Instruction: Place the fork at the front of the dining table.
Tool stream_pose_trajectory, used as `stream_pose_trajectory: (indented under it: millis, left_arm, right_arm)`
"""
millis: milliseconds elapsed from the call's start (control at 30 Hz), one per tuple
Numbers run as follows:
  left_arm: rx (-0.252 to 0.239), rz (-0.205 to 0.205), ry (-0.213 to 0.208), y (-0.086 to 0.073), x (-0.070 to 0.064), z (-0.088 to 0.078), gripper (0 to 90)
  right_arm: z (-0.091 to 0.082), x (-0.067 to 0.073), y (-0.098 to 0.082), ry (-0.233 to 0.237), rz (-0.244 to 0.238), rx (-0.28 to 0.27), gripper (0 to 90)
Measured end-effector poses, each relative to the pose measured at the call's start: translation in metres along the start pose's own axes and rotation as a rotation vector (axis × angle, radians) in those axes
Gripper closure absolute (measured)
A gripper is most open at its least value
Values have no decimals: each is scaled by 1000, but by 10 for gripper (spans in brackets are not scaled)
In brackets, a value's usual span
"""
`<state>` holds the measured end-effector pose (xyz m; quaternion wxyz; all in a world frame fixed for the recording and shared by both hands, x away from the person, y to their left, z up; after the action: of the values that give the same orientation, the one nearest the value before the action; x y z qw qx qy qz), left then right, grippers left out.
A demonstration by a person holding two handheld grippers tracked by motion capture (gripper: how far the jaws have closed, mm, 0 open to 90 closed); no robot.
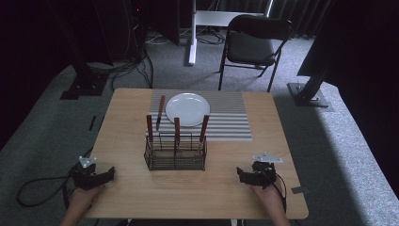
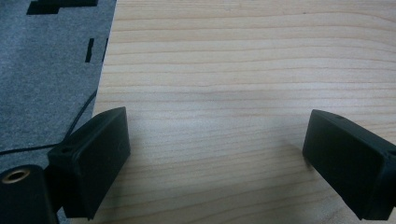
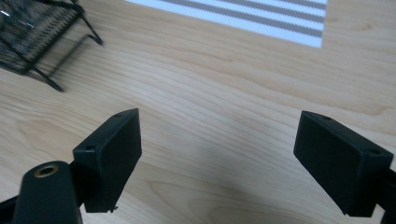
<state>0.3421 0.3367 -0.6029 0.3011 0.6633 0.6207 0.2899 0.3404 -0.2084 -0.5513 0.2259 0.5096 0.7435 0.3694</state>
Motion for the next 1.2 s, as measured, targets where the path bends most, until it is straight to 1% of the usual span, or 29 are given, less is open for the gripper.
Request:
stream_pose_trajectory:
  millis: [167, 300, 433, 533, 667, 933, 1000, 1067, 1100, 1133, 1200]
  left_arm:
    - [2, 2, 0, 0, 0, 0, 73]
    - [1, 2, 0, 0, 0, 0, 74]
    - [2, 2, 0, 0, 0, 0, 73]
    - [0, 2, 0, 0, 0, 0, 73]
    - [1, 2, 0, 0, 0, 0, 73]
    - [0, 2, 0, 0, 0, 0, 73]
    - [0, 2, 0, 0, 0, 0, 73]
    - [0, 2, 0, 0, 0, 0, 73]
    - [0, 2, 0, 0, 0, 0, 73]
    - [0, 2, 0, 0, 0, 0, 73]
    - [0, 2, 0, 0, 0, 0, 74]
  right_arm:
    - [-8, 11, 12, 47, -2, -26, 148]
    - [-15, 23, 25, 68, -12, -62, 155]
    - [-20, 33, 39, 82, -37, -89, 155]
    - [-22, 41, 49, 103, -43, -106, 156]
    - [-24, 52, 62, 123, -71, -133, 156]
    - [-26, 72, 82, 175, -90, -169, 157]
    - [-24, 76, 87, 180, -104, -179, 157]
    - [-23, 78, 90, 184, -105, -179, 157]
    - [-22, 81, 92, 196, -105, -178, 162]
    - [-20, 85, 96, 198, -109, -180, 180]
    - [-17, 90, 102, 204, -111, -187, 180]
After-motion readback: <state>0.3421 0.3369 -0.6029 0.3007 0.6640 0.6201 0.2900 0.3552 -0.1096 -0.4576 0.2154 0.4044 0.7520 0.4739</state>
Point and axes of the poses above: each handheld gripper's, and its own axes: z roughly forward along the jaws, y roughly out of its top, x roughly to its left, the point moved 8 cm from there along z, roughly forward along the jaws, and after that the axes turned 5 degrees about -x, right-handed, at the moved point
